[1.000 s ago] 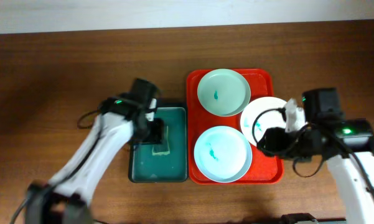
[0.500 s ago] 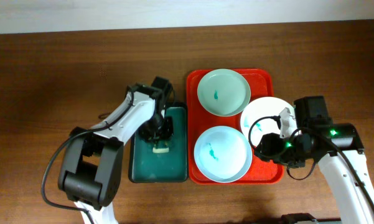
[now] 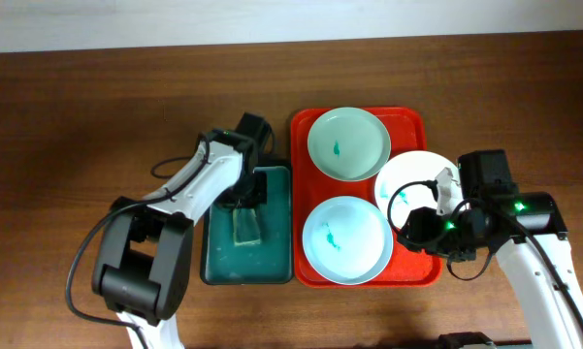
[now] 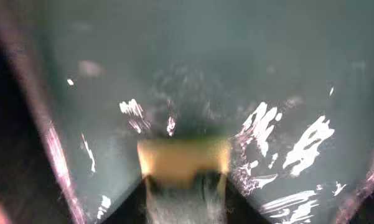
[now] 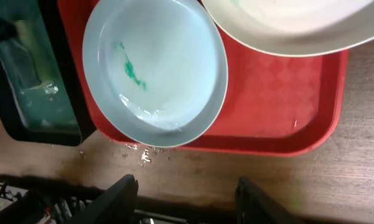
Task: Clean dirty plates on tray and stack at the side
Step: 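Lift the white plate with the right gripper and scrub it with the sponge, then return the sponge to the water tray with the left gripper, then carry the white plate with the right gripper to the table's right side, then release the plate on the table and withdraw the right gripper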
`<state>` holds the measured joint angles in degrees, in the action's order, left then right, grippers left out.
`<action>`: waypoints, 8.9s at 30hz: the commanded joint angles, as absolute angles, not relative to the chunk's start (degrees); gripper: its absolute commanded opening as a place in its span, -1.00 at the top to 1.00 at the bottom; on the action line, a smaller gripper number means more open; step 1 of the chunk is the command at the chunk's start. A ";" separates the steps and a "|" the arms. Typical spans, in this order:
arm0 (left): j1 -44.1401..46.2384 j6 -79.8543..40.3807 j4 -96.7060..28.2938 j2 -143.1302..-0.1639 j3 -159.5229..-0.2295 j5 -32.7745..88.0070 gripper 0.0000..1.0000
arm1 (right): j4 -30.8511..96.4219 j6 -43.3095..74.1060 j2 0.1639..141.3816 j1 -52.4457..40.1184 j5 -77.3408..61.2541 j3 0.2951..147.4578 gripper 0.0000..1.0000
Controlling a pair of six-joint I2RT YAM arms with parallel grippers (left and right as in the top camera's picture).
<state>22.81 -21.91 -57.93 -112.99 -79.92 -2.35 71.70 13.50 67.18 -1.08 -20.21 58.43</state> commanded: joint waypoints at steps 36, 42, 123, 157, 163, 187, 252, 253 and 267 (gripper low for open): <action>30.57 -17.28 -61.95 -102.02 -88.86 10.20 1.00 | 45.43 27.09 98.30 -4.38 -8.73 49.52 0.91; 41.01 -25.06 -52.36 -111.72 -88.86 11.16 1.00 | 47.81 26.83 98.30 -4.38 -8.69 49.52 0.91; 29.82 -22.22 -67.70 -100.77 -91.77 -4.27 1.00 | 48.42 22.31 98.30 -4.45 -8.54 49.50 0.91; 6.50 -22.24 -63.86 -73.03 -79.24 1.13 -0.99 | 47.57 32.73 74.15 -28.18 -4.60 62.43 0.92; 3.95 -22.24 -69.32 -71.44 -79.22 1.08 -0.99 | 38.89 27.73 84.29 -42.87 25.41 65.17 0.92; 3.95 -22.24 -69.32 -71.44 -79.22 1.08 -0.99 | 43.07 16.45 84.27 -61.54 54.92 73.95 0.92; 3.95 -22.24 -69.32 -71.44 -79.22 1.10 -0.99 | 67.37 24.73 74.13 24.93 -18.65 79.07 0.92; 3.95 -22.24 -69.32 -71.44 -79.22 1.08 -0.99 | 67.83 22.68 76.05 33.71 -18.65 79.02 0.92; 3.95 -22.24 -69.32 -71.44 -79.22 1.08 -0.99 | 63.90 21.02 105.06 52.31 -9.15 73.91 0.92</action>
<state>4.32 -22.28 -69.36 -72.16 -78.59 1.48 65.08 22.35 104.73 54.70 -11.86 76.44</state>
